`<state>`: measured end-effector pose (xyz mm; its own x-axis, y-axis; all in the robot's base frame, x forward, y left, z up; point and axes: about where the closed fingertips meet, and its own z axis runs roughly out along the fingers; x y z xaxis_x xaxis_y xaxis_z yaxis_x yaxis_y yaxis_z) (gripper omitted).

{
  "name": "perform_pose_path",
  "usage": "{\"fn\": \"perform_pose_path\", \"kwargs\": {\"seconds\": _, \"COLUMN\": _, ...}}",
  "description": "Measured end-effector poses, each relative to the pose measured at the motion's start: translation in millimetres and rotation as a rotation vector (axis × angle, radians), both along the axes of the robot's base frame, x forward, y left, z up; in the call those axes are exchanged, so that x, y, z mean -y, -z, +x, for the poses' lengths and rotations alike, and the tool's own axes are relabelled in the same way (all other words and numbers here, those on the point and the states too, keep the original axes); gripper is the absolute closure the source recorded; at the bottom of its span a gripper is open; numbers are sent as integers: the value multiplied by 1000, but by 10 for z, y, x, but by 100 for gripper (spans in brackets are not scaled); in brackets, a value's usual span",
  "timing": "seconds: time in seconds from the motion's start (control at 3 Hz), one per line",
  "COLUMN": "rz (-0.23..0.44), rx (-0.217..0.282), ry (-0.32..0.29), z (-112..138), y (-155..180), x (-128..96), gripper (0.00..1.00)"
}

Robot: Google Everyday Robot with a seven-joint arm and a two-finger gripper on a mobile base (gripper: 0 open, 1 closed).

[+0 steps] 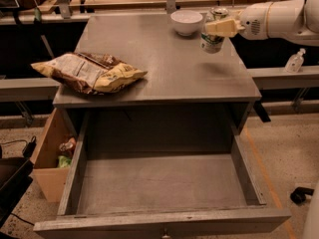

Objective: Pick 7up can from top drawer and place on counter

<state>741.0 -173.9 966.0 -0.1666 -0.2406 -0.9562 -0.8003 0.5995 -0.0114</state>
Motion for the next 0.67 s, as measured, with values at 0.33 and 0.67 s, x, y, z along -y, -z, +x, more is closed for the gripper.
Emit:
{"fn": "perform_pose_path", "kwargs": {"seconds": 0.33, "rz": -11, "rx": -14, "ry": 18, "z": 119, "y": 162, "x": -1, "gripper": 100}}
{"fn": "perform_pose_path", "kwargs": {"seconds": 0.67, "rz": -12, "rx": -19, "ry": -3, "z": 221, "y": 313, "x": -113, "gripper": 100}}
